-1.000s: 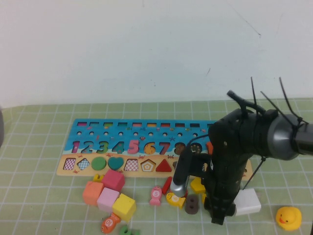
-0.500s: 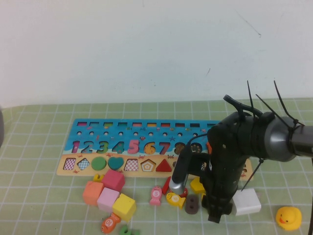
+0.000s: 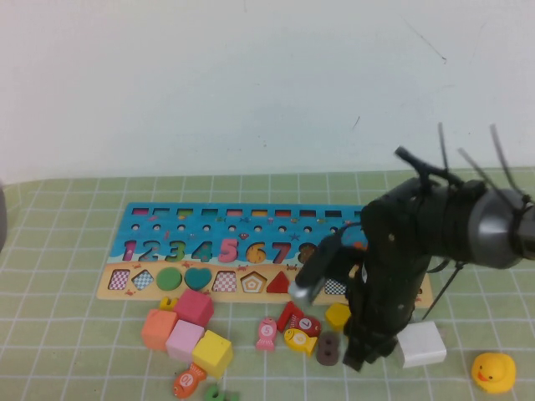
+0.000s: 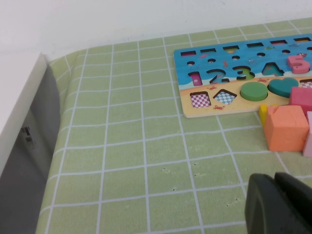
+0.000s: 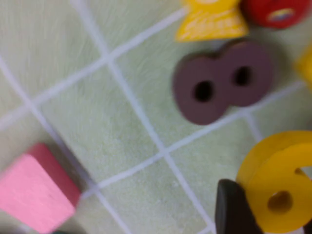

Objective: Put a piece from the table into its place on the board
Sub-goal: Pick up the "number 6", then place the "number 6" into the hole of the number 6

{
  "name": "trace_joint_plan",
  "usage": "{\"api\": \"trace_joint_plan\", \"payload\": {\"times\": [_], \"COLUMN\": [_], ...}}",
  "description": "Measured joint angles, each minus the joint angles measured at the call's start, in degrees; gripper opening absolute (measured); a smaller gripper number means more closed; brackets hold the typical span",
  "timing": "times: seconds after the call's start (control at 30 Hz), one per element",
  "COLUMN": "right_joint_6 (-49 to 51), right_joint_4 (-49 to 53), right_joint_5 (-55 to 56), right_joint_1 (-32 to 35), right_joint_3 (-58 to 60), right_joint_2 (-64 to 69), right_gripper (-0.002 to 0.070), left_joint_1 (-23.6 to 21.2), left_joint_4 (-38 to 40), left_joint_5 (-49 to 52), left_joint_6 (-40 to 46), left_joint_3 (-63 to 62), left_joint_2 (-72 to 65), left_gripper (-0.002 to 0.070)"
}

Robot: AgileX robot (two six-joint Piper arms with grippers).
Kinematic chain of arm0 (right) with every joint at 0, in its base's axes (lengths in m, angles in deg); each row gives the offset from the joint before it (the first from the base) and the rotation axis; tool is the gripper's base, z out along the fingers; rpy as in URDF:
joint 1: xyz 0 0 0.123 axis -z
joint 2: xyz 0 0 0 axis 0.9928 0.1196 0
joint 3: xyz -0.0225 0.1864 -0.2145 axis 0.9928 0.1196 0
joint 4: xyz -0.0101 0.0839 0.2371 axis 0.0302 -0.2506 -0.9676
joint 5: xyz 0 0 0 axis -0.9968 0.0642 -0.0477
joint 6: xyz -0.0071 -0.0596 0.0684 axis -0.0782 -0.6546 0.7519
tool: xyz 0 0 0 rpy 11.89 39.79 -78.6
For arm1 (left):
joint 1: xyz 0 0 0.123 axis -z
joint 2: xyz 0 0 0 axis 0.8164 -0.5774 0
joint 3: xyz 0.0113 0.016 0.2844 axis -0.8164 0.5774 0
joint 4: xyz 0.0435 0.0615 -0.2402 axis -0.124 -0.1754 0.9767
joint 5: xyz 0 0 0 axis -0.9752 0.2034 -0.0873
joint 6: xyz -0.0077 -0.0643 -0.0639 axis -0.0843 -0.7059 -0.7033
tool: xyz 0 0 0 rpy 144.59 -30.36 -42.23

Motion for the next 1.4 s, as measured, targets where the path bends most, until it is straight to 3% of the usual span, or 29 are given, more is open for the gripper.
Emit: {"api": "trace_joint_plan", "payload": {"times": [0.2, 0.43, 0.73, 1.03, 1.4], "right_joint_6": [12.16, 13.35, 18.95, 34.08, 43.23], "right_joint_4": [-4.95, -13.48, -12.4, -10.88, -7.99], "right_joint_5": [-0.38, -4.53, -8.53, -7.65, -6.16], "right_joint_1": [0.0, -0.04, -1.18, -2.53, -2.23], "right_joint_3": [0.0, -7.48, -27.94, -44.37, -51.27], "right_joint_2": [-4.0, -3.54, 5.56, 20.6, 27.51], "right_gripper": [0.0274, 0.0274, 0.0274, 0.0274, 0.0274], "left_joint_1": [0.0, 0.0, 0.0, 0.0, 0.0], "left_joint_4": [0.0, 0.0, 0.0, 0.0, 0.0], "left_joint_5": [0.0, 0.0, 0.0, 0.0, 0.0], "left_joint_6": [0.0, 0.0, 0.0, 0.0, 0.0], "left_joint_3": [0.0, 0.0, 0.0, 0.0, 0.0], "left_joint_2": [0.0, 0.0, 0.0, 0.0, 0.0], "left_gripper": [-0.0001, -0.0001, -0.0001, -0.0001, -0.0001]}}
